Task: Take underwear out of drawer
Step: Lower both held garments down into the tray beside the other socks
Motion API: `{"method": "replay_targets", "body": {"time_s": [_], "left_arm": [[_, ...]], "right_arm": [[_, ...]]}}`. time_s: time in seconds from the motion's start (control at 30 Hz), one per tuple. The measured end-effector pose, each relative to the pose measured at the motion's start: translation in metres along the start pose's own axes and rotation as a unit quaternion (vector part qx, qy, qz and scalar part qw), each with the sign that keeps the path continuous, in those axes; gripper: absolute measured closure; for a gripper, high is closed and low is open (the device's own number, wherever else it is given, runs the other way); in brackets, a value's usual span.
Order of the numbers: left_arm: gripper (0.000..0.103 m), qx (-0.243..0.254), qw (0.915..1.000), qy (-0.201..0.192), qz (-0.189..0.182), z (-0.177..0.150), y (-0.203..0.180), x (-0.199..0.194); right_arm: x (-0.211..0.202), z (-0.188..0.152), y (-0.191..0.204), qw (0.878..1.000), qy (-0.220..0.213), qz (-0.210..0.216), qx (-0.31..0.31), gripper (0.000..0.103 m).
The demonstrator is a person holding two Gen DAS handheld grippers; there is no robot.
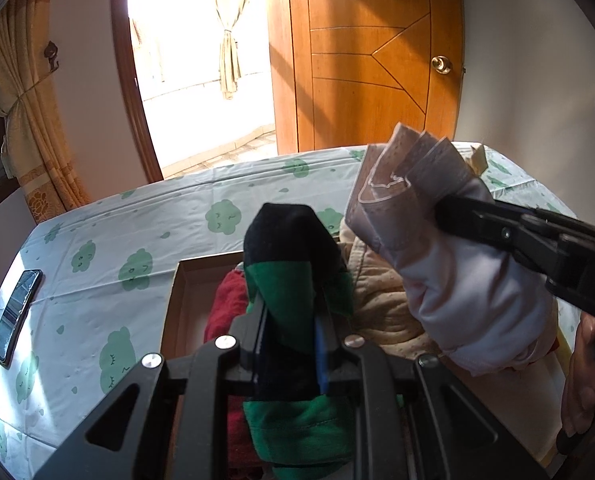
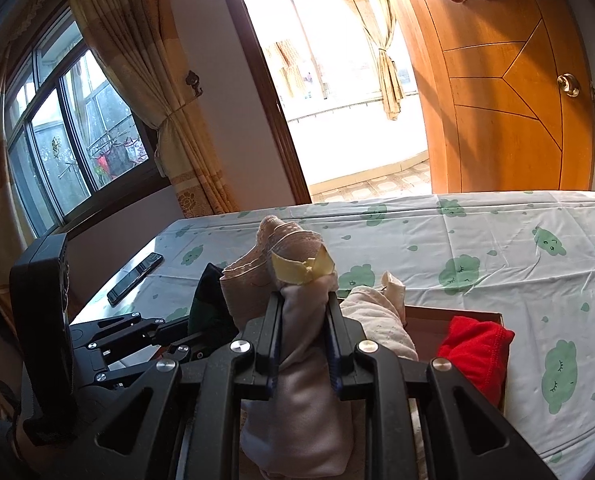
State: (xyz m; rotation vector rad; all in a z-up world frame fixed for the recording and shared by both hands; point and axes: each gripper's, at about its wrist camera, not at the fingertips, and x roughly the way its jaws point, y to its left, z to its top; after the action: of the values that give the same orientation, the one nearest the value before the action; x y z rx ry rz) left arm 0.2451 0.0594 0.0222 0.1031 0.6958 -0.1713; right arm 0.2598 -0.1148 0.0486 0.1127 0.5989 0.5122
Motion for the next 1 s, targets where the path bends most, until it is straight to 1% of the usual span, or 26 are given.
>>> {"method": "replay_targets", "body": {"time_s": [0.37, 0.43, 0.7, 0.83, 1.0], "left_arm": [[0.086, 0.009, 0.9998, 0.02, 0.0, 0.0, -0.004, 0.006], [0.086, 0.009, 0.9997, 0.023, -0.001, 0.0, -0.005, 0.007], [0.085, 0.011, 0.9994, 0.033, -0.003, 0.001, -0.005, 0.01], [0.085, 0.013, 0.9993, 0.036, -0.003, 0.0, -0.006, 0.011], [0.082, 0.014, 0.9992, 0.038, -0.001, -0.001, -0.006, 0.012]], "right_arm": [[0.006, -0.005, -0.006, 1.0, 0.011, -0.001, 0.009, 0.081], [0.008, -0.005, -0.006, 1.0, 0.019, -0.002, 0.008, 0.081], [0.015, -0.007, 0.0, 0.999, 0.033, -0.025, -0.014, 0.081], [0.017, -0.007, 0.0, 0.999, 0.035, -0.029, -0.018, 0.081], [0.021, -0.009, 0.001, 0.998, 0.048, -0.037, -0.019, 0.081]]}}
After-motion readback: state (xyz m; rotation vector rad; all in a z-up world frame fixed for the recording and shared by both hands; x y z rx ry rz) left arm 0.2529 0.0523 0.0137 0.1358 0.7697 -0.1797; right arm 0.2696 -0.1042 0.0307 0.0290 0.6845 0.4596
